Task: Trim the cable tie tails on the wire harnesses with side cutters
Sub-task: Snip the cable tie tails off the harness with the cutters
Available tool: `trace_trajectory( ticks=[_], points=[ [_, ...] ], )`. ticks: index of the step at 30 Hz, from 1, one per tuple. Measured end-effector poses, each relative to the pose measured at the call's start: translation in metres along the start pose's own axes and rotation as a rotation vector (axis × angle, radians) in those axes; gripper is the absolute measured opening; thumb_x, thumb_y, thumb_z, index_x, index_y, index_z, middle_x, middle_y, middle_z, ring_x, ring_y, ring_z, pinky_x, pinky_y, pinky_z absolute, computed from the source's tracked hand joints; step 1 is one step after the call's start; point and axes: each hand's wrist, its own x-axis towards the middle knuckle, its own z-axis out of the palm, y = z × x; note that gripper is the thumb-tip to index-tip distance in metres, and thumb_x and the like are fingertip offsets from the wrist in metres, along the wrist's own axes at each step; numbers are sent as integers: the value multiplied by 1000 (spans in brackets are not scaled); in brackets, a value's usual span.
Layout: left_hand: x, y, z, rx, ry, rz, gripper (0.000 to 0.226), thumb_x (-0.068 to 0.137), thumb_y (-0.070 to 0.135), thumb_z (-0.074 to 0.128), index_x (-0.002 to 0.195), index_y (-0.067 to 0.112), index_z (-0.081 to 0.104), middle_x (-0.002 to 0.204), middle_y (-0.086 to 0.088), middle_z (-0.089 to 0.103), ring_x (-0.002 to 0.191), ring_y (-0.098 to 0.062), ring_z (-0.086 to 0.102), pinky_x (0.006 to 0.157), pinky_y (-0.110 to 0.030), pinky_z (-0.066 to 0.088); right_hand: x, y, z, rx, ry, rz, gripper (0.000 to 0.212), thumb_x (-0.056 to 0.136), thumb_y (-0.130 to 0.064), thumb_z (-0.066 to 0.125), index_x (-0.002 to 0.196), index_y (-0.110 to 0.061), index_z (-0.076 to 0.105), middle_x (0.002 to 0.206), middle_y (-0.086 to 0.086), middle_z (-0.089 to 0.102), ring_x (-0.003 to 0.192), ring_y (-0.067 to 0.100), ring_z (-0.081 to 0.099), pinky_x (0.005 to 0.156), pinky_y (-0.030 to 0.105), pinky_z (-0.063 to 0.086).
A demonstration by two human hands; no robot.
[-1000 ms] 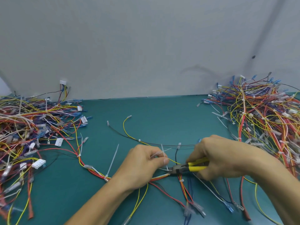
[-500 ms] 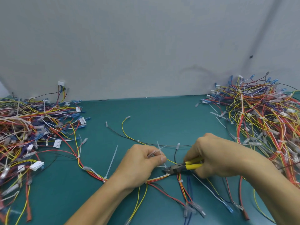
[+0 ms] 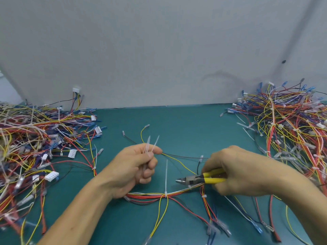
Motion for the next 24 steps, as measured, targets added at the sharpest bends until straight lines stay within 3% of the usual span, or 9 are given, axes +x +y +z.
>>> trace_trajectory(
  ticks=[4, 8, 10, 13, 24],
  points=[
    [-2, 1, -2, 125, -98, -21, 18, 68, 7, 58, 84, 13, 53, 55, 1, 34, 45, -11, 22, 41, -16, 16, 2, -13, 5, -14, -46, -12, 9, 71, -35, 57, 72, -28, 53, 67, 2, 53, 60, 13, 44, 61, 38, 47],
    [-5, -1, 1, 526, -179, 14, 29, 64, 16, 79, 89, 12, 65, 50, 6, 36, 42, -10, 23, 39, -17, 17, 4, -20, 9, -54, -65, -24, 13, 73, -32, 56, 73, -20, 53, 65, 5, 51, 63, 18, 45, 61, 39, 47],
    [-4, -2, 4, 640, -174, 38, 16, 70, 15, 81, 80, 13, 69, 46, 10, 39, 39, -7, 27, 38, -17, 21, 5, -22, 11, -74, -67, -18, 15, 73, -31, 55, 76, -16, 52, 67, 7, 51, 66, 22, 48, 61, 40, 47],
    [-2, -3, 4, 633, -162, 65, 13, 77, 5, 75, 69, 13, 68, 41, 13, 39, 35, -1, 31, 37, -8, 24, 6, -23, 15, -86, -60, -10, 15, 72, -29, 54, 73, -15, 49, 64, 7, 49, 67, 26, 50, 60, 40, 46],
    [-2, -3, 3, 558, -186, 48, 13, 76, 3, 75, 69, 10, 68, 40, 13, 40, 33, 1, 30, 35, -7, 24, 9, -27, 20, -103, -40, -30, 18, 75, -31, 51, 72, -14, 46, 74, 8, 54, 73, 27, 52, 65, 44, 48]
  ],
)
